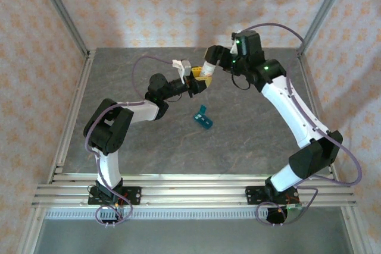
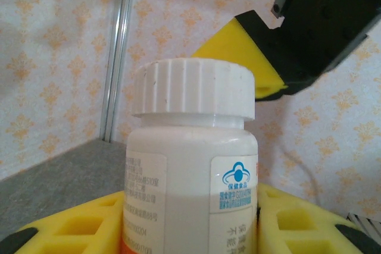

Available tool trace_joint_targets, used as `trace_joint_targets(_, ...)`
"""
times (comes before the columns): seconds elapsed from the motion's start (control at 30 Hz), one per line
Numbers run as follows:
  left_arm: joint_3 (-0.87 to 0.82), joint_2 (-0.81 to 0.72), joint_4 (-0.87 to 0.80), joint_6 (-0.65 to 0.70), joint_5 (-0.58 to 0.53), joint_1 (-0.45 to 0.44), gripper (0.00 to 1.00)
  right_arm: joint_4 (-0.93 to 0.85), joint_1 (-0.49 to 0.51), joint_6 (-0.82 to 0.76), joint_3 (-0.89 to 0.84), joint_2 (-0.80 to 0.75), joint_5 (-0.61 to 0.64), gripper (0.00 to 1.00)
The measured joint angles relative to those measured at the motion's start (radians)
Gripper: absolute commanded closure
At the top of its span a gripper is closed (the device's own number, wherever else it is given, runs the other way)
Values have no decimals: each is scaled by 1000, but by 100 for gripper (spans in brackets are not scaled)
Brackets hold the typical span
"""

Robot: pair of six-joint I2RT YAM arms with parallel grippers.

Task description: Sort the pills into containers

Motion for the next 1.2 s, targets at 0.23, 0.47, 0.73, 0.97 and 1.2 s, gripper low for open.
trace_joint_targets(0.23, 0, 0, 0, 0, -6, 0, 100, -38, -23, -116, 68, 7, -119, 19)
trace_joint_targets(0.47, 0, 0, 0, 0, -14, 0, 100, -38, -23, -145, 84, 66, -196, 23)
trace_joint_targets(0.73, 0, 0, 0, 0, -14, 0, 100, -39, -20, -151, 61, 89, -227, 35)
trace_joint_targets(0.97, 0, 0, 0, 0, -15, 0, 100, -37, -13, -151, 46, 89, -238, 43)
trace_joint_targets(1.2, 0, -2, -2, 0, -15, 0, 100, -35, -13, -150, 39, 98, -235, 58)
